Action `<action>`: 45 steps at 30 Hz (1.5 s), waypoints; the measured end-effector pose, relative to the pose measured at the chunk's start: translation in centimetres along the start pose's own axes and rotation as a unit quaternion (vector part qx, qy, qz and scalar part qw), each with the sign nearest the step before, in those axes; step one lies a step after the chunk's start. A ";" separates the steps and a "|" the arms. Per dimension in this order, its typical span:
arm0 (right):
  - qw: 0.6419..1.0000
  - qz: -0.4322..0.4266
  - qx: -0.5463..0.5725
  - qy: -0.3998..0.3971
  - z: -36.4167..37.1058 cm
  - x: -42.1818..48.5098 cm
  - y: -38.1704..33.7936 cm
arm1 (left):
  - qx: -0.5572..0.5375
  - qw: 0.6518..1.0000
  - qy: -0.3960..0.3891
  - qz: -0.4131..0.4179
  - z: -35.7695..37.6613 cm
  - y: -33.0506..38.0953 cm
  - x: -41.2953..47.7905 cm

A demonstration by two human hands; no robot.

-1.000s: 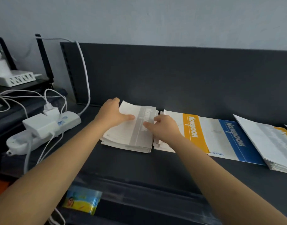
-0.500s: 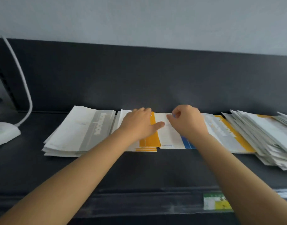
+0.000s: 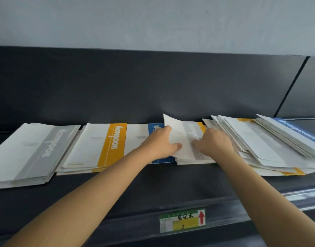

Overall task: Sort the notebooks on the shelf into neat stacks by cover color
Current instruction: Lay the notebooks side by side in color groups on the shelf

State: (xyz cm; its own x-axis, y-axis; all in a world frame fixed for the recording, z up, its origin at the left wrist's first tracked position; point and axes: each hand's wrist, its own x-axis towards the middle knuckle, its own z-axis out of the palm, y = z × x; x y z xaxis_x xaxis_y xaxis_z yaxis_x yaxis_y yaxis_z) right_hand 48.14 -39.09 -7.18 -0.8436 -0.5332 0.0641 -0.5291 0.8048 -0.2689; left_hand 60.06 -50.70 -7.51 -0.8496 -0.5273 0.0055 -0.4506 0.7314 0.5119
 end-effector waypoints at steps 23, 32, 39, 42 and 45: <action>0.940 -0.231 0.234 -0.095 5.1 -7.6 -24.4 | -0.271 0.927 0.189 -0.176 -15.0 -20.0 -12.5; 0.933 -0.244 0.235 -0.118 8.5 -10.6 -30.8 | 0.056 0.963 0.143 -0.220 -17.5 -27.1 -15.3; 0.941 -0.258 0.191 -0.108 8.6 -10.7 -30.3 | 0.094 0.964 0.104 -0.227 -17.3 -26.3 -14.2; 0.942 -0.245 0.218 -0.068 7.8 -10.2 -28.1 | 0.157 0.963 0.134 -0.174 -16.5 -24.4 -13.6; 0.951 -0.220 0.217 -0.003 6.5 -9.0 -24.3 | 0.145 0.971 0.146 -0.119 -14.7 -22.1 -12.2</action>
State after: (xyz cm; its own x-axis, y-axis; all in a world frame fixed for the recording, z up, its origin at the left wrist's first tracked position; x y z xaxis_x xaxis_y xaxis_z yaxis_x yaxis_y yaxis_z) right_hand 69.17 -55.57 -7.51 -0.5485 -0.7956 0.2570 -0.7418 0.3213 -0.5886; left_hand 84.41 -66.78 -6.20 -0.6171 -0.7654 0.1824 -0.7186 0.6427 0.2656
